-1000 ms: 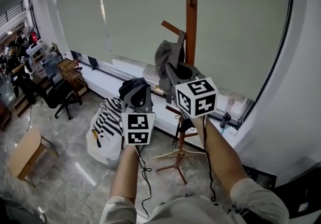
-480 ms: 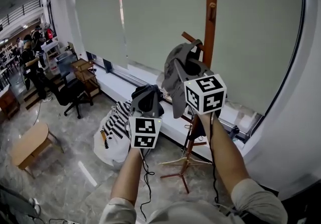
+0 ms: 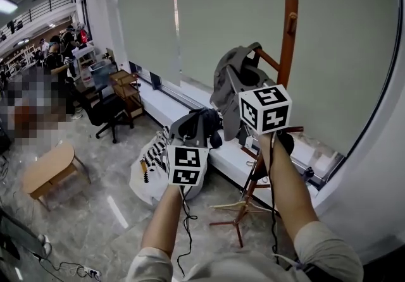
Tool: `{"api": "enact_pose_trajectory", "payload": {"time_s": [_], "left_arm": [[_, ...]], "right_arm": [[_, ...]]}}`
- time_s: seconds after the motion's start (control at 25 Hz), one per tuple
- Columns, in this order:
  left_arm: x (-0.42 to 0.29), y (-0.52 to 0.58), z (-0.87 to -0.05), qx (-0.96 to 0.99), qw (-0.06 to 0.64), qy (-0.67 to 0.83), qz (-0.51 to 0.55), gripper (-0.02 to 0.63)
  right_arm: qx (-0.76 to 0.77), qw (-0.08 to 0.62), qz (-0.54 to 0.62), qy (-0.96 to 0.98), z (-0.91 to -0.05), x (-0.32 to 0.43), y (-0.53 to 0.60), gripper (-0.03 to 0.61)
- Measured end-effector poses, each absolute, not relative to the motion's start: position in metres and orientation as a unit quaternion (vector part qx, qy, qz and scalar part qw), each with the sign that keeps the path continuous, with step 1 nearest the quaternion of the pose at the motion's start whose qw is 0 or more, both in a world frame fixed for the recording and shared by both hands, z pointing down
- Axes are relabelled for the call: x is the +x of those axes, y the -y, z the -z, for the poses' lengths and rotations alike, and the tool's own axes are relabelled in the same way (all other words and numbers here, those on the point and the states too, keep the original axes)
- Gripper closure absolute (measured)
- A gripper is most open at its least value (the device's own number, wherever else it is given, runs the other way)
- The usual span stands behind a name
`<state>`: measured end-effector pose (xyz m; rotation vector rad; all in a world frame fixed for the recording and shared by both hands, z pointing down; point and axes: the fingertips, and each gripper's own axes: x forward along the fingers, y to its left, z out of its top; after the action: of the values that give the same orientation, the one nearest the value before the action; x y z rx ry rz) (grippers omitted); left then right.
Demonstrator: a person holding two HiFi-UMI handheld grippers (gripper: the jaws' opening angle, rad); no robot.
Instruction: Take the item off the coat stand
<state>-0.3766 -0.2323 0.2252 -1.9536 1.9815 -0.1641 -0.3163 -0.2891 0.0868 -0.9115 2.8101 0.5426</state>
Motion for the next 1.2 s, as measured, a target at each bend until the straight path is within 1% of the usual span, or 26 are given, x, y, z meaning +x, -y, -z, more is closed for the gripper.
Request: {"api": "enact_pose_trajectory", "payload": {"time_s": [0.28, 0.6, 0.72, 1.0, 1.2], "left_arm": [[-0.397, 0.207, -0.224, -0.668, 0.172, -0.721, 0.062, 0.603], [-0.401, 0.190, -0.260, -0.666, 0.138, -0.731, 0.048, 0.603], [-0.407, 0.181, -0.273, -0.664, 0.123, -0.737, 0.032, 0.603], [-0.417, 0.174, -0.334, -0.676, 0.066, -0.733, 0.017, 0.603], [-0.404, 0.178, -0.364, -0.694, 0.057, -0.717, 0.025, 0.603]], "right_arm": [[-0.276, 0.070, -0.181, -0.941, -0.094, -0.343, 0.275, 0.557], [-0.229, 0.073, -0.182, -0.953, -0.143, -0.353, 0.243, 0.557], [-0.219, 0.066, -0.172, -0.958, -0.170, -0.353, 0.231, 0.557], [-0.233, 0.036, -0.156, -0.959, -0.246, -0.337, 0.215, 0.557], [-0.247, 0.017, -0.153, -0.957, -0.290, -0.319, 0.207, 0.558]]}}
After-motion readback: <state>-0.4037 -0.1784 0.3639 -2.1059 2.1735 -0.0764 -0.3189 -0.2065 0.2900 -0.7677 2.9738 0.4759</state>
